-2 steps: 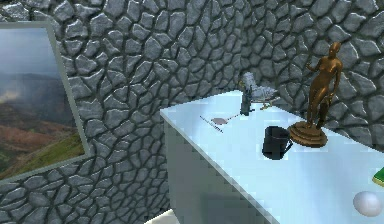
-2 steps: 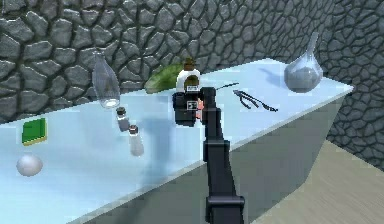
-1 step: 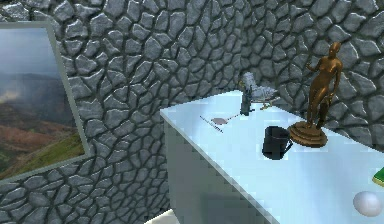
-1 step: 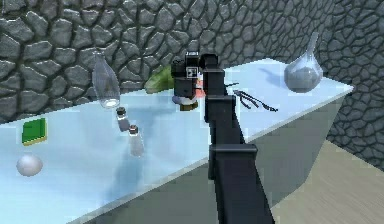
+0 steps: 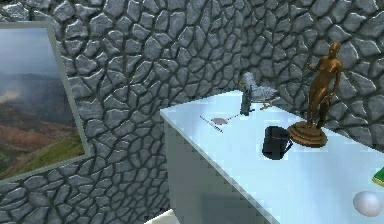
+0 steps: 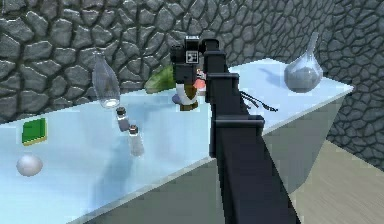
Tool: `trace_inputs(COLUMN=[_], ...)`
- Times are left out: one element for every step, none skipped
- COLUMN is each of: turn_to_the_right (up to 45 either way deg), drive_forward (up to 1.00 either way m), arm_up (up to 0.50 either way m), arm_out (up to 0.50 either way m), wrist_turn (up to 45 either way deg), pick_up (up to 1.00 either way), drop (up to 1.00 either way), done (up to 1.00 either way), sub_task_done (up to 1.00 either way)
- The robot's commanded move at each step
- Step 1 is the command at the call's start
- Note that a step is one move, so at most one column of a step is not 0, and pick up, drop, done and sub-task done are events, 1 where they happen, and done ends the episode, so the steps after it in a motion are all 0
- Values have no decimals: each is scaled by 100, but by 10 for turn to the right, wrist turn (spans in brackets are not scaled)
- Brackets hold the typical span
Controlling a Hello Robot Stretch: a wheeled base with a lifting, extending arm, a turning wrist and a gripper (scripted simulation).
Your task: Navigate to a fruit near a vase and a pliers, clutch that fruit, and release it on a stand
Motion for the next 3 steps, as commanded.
trace_inputs(turn_to_the_right=[0,0,0], drive_forward=[0,0,0], arm_up=[0,0,0], arm_out=[0,0,0], wrist_turn=[-450,-450,-450], pick_up=[0,0,0], drop=[0,0,0], done=[0,0,0], sub_task_done=[0,0,0])
